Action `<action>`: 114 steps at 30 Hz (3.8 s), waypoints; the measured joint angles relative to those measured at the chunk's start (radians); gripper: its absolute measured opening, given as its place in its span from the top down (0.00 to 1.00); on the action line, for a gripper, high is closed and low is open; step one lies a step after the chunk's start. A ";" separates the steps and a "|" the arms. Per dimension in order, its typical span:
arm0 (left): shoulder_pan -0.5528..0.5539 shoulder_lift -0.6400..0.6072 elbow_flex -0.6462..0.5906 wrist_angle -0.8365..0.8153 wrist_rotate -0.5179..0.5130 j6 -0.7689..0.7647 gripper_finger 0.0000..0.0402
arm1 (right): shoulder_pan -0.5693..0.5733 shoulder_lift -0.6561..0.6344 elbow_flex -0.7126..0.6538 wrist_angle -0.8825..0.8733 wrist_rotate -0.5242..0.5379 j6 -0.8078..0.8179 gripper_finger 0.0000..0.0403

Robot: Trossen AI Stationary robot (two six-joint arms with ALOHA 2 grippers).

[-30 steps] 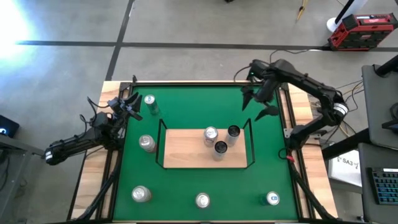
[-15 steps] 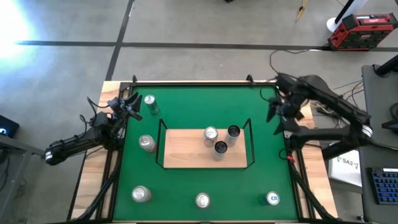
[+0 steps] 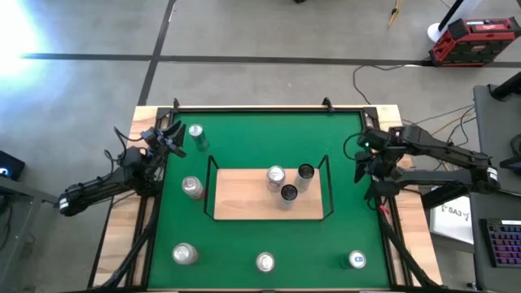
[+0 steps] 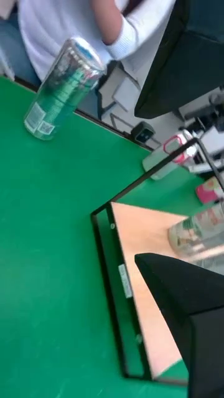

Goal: Place canned beverage on shelf
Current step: Put the white-yellow soda can on the shelf

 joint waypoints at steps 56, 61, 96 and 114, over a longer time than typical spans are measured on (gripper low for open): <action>0.000 0.000 0.000 0.000 0.000 0.000 0.66 | 0.604 -0.223 -0.094 0.691 0.657 -2.074 0.10; 0.000 0.000 0.000 0.000 0.000 0.000 0.66 | 0.604 -0.233 -0.094 0.706 0.509 -2.647 0.10; 0.000 0.000 0.000 0.000 0.000 0.000 0.66 | 0.629 -0.059 -0.113 0.398 0.403 -2.536 0.10; 0.000 0.000 0.000 -0.010 0.001 0.000 0.66 | 0.790 0.151 0.013 0.393 0.363 -2.075 0.10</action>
